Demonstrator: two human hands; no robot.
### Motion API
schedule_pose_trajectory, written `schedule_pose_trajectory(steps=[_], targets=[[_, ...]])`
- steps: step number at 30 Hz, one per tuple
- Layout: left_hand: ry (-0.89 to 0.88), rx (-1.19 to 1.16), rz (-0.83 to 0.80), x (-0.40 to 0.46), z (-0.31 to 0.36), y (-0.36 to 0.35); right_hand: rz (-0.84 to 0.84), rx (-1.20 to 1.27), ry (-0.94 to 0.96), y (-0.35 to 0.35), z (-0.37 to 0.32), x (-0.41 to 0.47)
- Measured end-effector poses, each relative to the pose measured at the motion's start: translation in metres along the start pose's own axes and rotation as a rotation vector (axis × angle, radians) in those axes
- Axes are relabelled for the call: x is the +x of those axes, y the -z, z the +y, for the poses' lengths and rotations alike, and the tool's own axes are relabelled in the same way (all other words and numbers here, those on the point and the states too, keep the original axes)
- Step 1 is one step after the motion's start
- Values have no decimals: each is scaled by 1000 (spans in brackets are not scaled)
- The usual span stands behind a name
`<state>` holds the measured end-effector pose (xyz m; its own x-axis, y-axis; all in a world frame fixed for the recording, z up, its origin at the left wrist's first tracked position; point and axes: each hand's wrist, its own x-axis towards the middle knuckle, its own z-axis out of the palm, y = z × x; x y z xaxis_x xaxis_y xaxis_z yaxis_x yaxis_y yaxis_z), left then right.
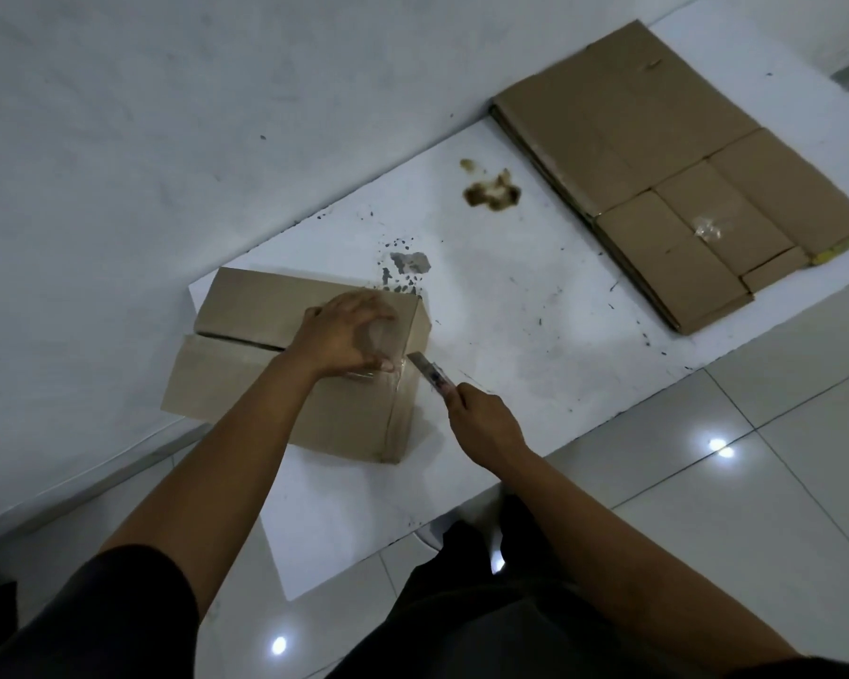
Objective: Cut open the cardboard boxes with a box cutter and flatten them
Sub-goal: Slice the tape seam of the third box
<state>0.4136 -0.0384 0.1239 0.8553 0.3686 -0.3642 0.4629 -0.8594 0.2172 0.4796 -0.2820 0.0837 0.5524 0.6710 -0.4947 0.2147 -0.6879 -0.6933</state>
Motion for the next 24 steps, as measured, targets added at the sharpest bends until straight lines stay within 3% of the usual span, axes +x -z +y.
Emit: schedule_pose_trajectory(steps=[6,17,24], targets=[[32,17,-20,11,2,-1,59,-76,-16,-6,-4,0],[120,86,125,26,-11,-17,132,-188,-45,-8,-25,-3],[265,-39,98,20,-5,-29,234,-362,-63,-7,-38,-9]])
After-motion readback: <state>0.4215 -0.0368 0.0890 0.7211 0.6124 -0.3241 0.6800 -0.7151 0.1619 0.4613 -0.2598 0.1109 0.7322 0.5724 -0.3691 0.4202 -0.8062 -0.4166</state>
